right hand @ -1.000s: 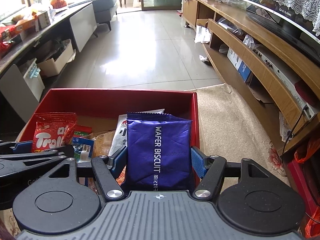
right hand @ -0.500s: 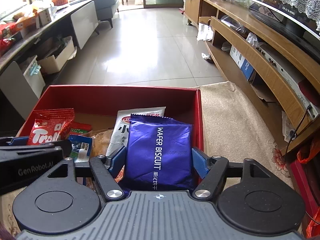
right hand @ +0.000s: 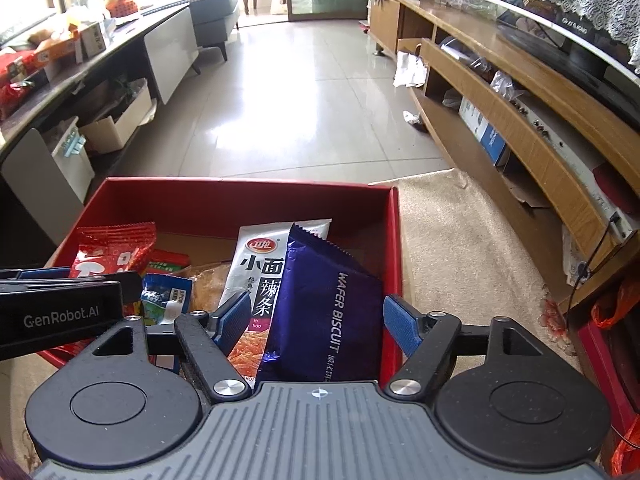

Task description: Organize snacks

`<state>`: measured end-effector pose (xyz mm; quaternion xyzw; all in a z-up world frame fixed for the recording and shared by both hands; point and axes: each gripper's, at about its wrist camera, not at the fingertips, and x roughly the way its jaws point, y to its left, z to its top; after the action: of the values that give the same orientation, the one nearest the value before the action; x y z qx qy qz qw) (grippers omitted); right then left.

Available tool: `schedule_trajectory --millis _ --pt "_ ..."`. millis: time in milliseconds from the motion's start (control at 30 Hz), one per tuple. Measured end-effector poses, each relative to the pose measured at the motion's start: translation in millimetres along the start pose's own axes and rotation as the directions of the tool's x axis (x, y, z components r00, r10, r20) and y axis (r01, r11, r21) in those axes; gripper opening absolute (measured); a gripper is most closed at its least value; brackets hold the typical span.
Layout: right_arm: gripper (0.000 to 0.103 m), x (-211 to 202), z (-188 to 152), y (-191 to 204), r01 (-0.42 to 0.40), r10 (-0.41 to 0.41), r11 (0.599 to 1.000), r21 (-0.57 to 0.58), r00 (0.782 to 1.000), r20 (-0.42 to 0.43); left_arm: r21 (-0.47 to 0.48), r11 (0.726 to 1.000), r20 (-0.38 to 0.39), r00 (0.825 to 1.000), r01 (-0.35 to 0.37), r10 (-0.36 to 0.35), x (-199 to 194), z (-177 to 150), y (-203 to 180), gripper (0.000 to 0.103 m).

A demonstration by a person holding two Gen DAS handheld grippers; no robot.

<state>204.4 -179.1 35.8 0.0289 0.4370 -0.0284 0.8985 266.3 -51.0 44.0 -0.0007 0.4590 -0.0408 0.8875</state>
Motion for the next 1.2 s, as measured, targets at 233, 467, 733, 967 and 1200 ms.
schedule_trajectory --millis 233,467,733,967,1200 --pt "0.082 -17 -2 -7 0.028 -0.028 1.000 0.010 0.999 0.027 0.032 0.999 0.022 1.000 0.003 -0.004 -16 -6 -5 0.069" --pt "0.083 -32 -7 -11 0.037 -0.039 0.999 0.036 0.998 0.049 0.033 0.999 0.026 0.999 0.023 -0.024 -29 -13 -4 0.073" --pt "0.084 -55 -24 -14 0.038 -0.042 0.997 0.063 0.997 0.065 0.047 0.998 0.016 0.999 0.040 -0.041 -46 -35 -2 0.076" --pt "0.085 -75 -51 -13 0.045 -0.049 0.996 0.073 0.998 0.049 0.021 0.997 -0.009 0.998 0.068 -0.068 -60 -60 4 0.077" --pt "0.086 -96 -77 -13 0.042 -0.046 0.995 0.089 0.998 0.042 0.023 0.998 -0.031 0.998 0.056 -0.055 -71 -96 6 0.077"
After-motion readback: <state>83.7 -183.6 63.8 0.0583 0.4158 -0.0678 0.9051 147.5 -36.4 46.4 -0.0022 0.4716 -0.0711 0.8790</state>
